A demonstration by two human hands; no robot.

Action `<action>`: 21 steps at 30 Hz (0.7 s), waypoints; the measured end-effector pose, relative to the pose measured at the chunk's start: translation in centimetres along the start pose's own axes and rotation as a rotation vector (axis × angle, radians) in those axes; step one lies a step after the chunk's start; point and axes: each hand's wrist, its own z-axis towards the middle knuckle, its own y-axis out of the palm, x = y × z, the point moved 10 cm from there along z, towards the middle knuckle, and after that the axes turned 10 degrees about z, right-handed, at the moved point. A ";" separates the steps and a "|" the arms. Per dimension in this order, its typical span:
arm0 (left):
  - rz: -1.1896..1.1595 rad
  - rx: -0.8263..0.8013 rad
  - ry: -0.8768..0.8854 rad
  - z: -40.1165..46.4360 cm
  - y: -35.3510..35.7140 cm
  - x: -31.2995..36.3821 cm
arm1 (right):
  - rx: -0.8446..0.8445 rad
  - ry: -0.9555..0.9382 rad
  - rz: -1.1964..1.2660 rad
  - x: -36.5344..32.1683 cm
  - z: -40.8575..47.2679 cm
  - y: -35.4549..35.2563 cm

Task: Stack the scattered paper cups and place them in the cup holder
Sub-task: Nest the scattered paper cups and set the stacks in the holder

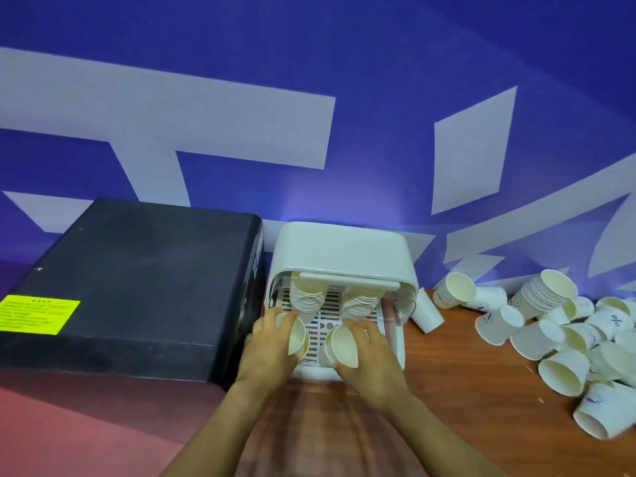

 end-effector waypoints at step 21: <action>0.073 -0.125 0.027 -2.2 2.0 1.6 | -0.155 -0.011 0.113 0.4 -2.3 1.3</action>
